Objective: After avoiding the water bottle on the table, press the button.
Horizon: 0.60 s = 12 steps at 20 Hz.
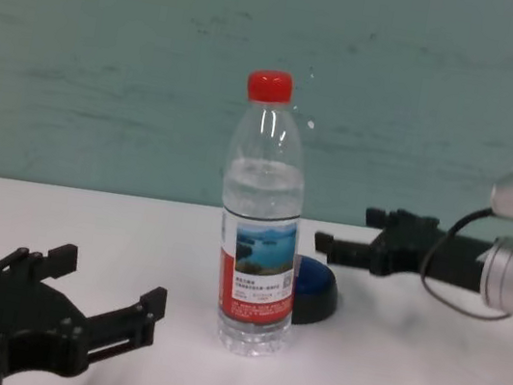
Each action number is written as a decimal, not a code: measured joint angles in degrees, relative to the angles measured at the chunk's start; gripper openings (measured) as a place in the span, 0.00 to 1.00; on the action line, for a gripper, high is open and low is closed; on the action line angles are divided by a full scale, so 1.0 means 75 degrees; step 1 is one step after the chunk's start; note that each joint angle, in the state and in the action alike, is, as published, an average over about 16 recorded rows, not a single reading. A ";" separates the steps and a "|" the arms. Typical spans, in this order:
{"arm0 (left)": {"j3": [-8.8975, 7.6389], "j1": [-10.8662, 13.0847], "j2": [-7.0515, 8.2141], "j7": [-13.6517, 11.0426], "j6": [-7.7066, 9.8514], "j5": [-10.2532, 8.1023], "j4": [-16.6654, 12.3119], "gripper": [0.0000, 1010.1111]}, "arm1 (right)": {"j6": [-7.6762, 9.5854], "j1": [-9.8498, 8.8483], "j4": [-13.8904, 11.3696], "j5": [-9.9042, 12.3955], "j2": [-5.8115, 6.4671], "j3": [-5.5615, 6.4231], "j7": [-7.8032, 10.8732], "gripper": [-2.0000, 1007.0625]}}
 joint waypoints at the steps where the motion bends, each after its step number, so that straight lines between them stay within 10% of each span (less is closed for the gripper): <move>1: 0.0000 0.0000 0.0000 0.0000 0.0000 0.0000 0.0000 0.99 | 0.0028 -0.0057 -0.0156 0.0019 0.0039 0.0015 -0.0015 1.00; 12: 0.0000 0.0000 0.0000 0.0000 0.0000 0.0000 0.0000 0.99 | 0.0253 -0.0499 -0.1372 0.0263 0.0394 0.0097 -0.0212 1.00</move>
